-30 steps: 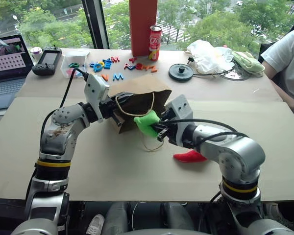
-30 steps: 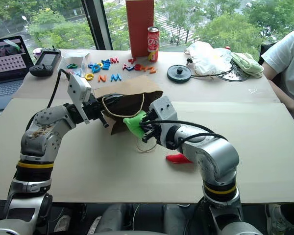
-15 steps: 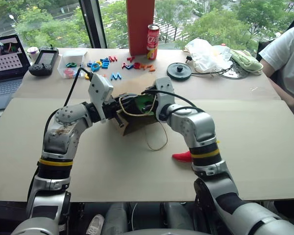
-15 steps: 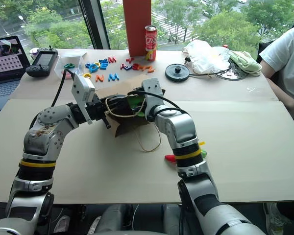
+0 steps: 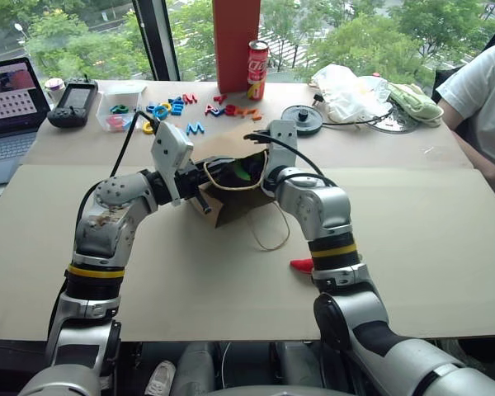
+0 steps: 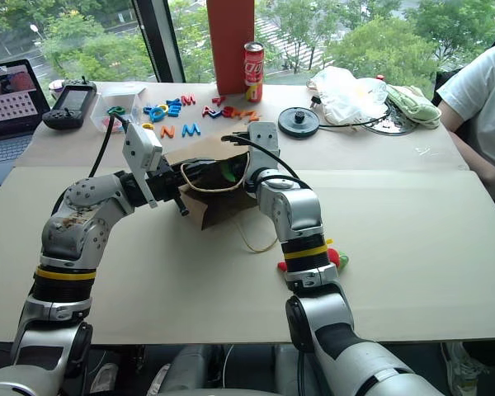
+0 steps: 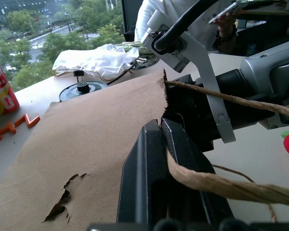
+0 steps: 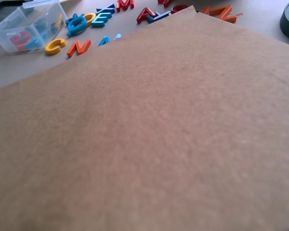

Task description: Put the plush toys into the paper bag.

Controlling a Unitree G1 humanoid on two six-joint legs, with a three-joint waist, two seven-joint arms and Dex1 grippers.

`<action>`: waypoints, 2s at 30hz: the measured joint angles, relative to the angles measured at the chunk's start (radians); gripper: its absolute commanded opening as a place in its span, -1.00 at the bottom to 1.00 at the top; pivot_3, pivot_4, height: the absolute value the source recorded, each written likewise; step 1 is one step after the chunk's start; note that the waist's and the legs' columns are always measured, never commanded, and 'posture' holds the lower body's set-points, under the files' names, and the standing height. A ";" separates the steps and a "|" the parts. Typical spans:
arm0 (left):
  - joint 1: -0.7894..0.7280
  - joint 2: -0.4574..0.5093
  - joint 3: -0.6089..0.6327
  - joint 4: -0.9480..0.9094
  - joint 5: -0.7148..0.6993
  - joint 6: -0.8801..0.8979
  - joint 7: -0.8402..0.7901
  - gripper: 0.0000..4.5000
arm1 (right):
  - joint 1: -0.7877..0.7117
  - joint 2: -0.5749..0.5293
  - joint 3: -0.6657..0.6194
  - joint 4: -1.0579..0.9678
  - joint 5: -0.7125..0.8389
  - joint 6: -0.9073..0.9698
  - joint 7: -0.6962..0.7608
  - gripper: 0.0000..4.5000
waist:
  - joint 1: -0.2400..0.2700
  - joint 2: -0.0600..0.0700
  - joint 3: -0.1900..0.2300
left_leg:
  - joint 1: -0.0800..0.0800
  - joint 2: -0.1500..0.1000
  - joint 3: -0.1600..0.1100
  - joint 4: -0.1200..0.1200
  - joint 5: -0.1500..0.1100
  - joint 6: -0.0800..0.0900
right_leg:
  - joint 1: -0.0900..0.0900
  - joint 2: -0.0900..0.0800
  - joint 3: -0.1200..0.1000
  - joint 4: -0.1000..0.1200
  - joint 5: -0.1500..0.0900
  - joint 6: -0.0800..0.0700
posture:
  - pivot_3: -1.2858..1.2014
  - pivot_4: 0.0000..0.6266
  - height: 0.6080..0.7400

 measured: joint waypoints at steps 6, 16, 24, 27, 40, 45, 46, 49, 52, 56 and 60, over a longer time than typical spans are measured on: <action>0.000 0.000 0.000 0.000 0.001 0.000 0.001 -1.00 | 0.000 -0.002 0.013 -0.030 0.011 0.030 0.022 0.91 | -0.006 0.000 0.000 | 0.000 0.000 0.000 0.000 0.000 0.000 | 0.000 0.000 0.000 0.000 0.000 0.000 | 0.03 -0.52 0.98; -0.002 -0.001 -0.001 0.015 0.004 -0.001 0.004 -1.00 | 0.107 -0.151 0.075 -0.316 0.063 0.214 0.157 0.91 | 0.006 0.000 0.000 | -0.001 0.000 -0.001 0.000 0.000 0.000 | 0.001 -0.002 0.000 -0.001 0.000 0.000 | 0.03 -0.52 0.98; -0.002 -0.007 -0.003 0.023 0.006 -0.002 0.005 -1.00 | 0.277 -0.497 0.066 -0.619 0.220 0.407 0.411 0.91 | 0.015 0.000 0.000 | 0.001 0.000 0.000 0.000 0.000 0.001 | 0.001 0.000 0.000 -0.008 -0.001 0.000 | 0.03 -0.52 0.98; 0.001 -0.006 -0.002 0.026 0.008 -0.003 0.006 -1.00 | 0.348 -0.707 0.065 -0.702 0.274 0.432 0.537 0.91 | 0.018 0.000 0.000 | 0.001 -0.001 0.000 0.000 -0.001 0.001 | 0.002 0.000 0.001 -0.010 -0.001 0.000 | 0.03 -0.52 0.98; 0.003 -0.011 -0.004 0.031 0.008 -0.005 0.005 -1.00 | 0.550 -1.308 0.286 -0.765 0.117 0.170 0.872 0.91 | 0.017 0.000 0.001 | 0.002 -0.002 -0.001 0.001 -0.002 0.003 | 0.003 -0.001 0.003 -0.010 -0.001 0.001 | 0.03 -0.52 0.98; 0.007 -0.009 -0.004 0.030 0.008 -0.005 0.006 -1.00 | 0.549 -1.245 0.352 -0.742 0.077 0.123 0.892 0.68 | 0.021 -0.001 0.001 | 0.001 -0.002 -0.001 0.002 -0.002 0.003 | 0.003 -0.001 0.003 -0.011 -0.001 0.002 | 0.03 -0.52 0.98; 0.008 -0.009 -0.004 0.030 0.008 -0.005 0.006 -1.00 | 0.549 -1.238 0.354 -0.738 0.076 0.121 0.893 0.58 | 0.022 -0.001 0.001 | 0.001 -0.002 -0.001 0.002 -0.002 0.003 | 0.003 -0.001 0.003 -0.011 -0.001 0.002 | 0.03 -0.52 0.98; 0.009 -0.006 -0.004 0.030 0.008 -0.005 0.006 -1.00 | 0.549 -1.223 0.355 -0.731 0.061 0.121 0.895 0.14 | 0.024 0.000 0.001 | 0.001 -0.002 -0.001 0.002 -0.002 0.003 | 0.003 -0.001 0.002 -0.011 -0.001 0.002 | 0.03 -0.52 0.98; 0.011 -0.005 -0.004 0.027 0.008 -0.005 0.006 -1.00 | 0.549 -1.221 0.357 -0.730 0.052 0.120 0.903 -0.33 | 0.027 0.000 0.001 | 0.001 -0.002 -0.001 0.002 -0.002 0.003 | 0.003 -0.001 0.002 -0.011 -0.001 0.002 | 0.03 -0.52 0.98; 0.012 -0.005 -0.004 0.027 0.008 -0.005 0.006 -1.00 | 0.549 -1.207 0.353 -0.731 0.045 0.120 0.903 -0.92 | 0.028 -0.001 0.001 | 0.002 -0.002 -0.001 0.002 -0.002 0.003 | 0.003 -0.001 0.002 -0.010 -0.001 0.002 | 0.03 -0.52 0.98; 0.012 -0.004 -0.004 0.027 0.008 -0.005 0.006 -1.00 | 0.549 -1.195 0.346 -0.730 0.040 0.121 0.902 -0.99 | 0.028 -0.001 0.001 | 0.002 -0.002 -0.001 0.003 -0.002 0.003 | 0.003 -0.001 0.002 -0.010 -0.001 0.002 | 0.03 -0.52 0.98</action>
